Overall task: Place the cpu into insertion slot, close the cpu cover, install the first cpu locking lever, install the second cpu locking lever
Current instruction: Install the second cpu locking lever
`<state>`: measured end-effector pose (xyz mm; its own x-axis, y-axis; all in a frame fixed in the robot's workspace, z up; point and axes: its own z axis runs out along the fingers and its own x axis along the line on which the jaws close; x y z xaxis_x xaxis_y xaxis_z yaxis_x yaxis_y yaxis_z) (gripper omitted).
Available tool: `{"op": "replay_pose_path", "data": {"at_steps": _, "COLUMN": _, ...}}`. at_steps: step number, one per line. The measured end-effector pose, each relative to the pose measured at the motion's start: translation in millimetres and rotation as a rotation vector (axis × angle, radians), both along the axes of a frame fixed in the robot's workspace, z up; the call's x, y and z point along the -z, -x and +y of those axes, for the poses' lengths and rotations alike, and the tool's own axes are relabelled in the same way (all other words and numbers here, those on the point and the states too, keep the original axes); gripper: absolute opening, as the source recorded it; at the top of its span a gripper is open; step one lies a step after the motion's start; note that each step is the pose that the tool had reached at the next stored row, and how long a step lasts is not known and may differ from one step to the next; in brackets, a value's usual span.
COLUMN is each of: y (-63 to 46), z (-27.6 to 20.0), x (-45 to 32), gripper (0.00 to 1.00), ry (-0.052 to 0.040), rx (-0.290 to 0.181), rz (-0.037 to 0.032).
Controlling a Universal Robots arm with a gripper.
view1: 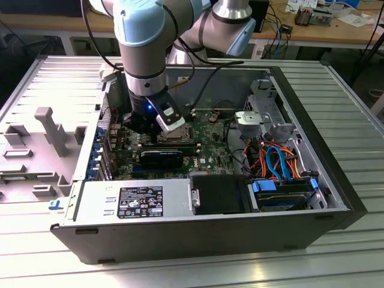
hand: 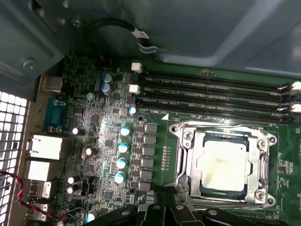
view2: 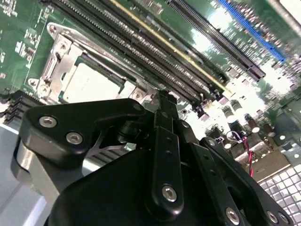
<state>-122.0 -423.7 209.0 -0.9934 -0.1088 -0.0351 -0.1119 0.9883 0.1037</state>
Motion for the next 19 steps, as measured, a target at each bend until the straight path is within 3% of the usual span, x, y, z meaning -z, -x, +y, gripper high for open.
{"op": "replay_pose_path", "data": {"at_steps": 2, "y": 0.0, "z": -5.1, "x": 0.1, "gripper": 0.11, "ry": -0.0175, "rx": 0.000, "rz": -0.0001}}
{"op": "replay_pose_path", "data": {"at_steps": 3, "y": 0.0, "z": -7.2, "x": 0.0, "gripper": 0.11, "ry": -0.0216, "rx": 0.000, "rz": -0.0001}}
{"op": "replay_pose_path", "data": {"at_steps": 10, "y": 0.0, "z": -19.2, "x": 0.0, "gripper": 0.11, "ry": -0.0402, "rx": -0.001, "rz": 0.0000}}
{"op": "replay_pose_path", "data": {"at_steps": 15, "y": -0.1, "z": -27.7, "x": 0.0, "gripper": 0.11, "ry": -0.0616, "rx": -0.001, "rz": 0.0000}}
{"op": "replay_pose_path", "data": {"at_steps": 19, "y": -1.9, "z": -30.0, "x": -0.1, "gripper": 0.11, "ry": -0.0723, "rx": -0.002, "rz": 0.0009}}
